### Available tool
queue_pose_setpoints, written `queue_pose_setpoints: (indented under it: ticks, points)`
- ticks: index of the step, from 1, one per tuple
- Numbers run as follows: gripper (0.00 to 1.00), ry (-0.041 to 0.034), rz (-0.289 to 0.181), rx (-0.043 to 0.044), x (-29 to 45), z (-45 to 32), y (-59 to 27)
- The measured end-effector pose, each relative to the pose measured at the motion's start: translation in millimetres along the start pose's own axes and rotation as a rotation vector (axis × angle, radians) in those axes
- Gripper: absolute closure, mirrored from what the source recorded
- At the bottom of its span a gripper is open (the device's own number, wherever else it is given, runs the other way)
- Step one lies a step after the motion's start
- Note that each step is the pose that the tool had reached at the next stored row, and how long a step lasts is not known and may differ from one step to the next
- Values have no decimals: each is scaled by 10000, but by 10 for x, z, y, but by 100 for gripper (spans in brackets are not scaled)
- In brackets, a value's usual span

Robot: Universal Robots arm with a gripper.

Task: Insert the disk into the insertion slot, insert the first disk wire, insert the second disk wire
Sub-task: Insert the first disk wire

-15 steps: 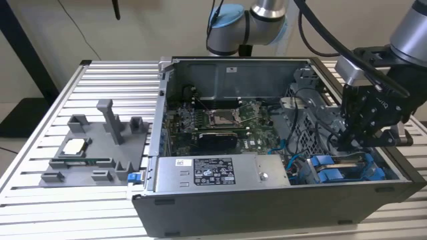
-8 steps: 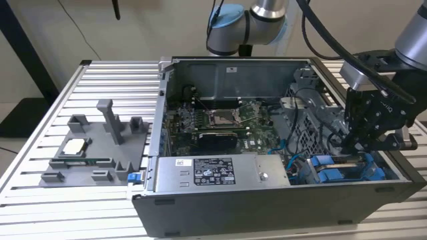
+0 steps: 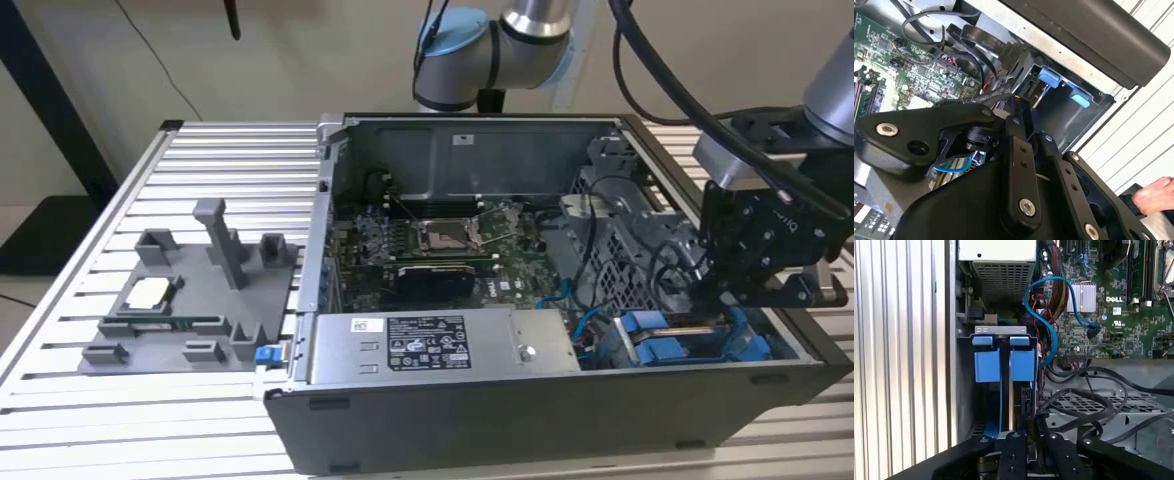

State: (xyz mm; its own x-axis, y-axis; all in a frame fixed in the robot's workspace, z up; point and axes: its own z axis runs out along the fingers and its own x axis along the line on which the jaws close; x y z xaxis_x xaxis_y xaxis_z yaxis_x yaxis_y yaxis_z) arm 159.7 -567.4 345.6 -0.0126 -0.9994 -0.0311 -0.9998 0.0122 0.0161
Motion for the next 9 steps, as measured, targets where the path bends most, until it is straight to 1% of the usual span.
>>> queue_pose_setpoints:
  ticks: [5, 9]
  points:
    - [81, 2, 0, 1, 0, 12, -40]
    - [81, 3, 1, 1, 1, 20, -47]
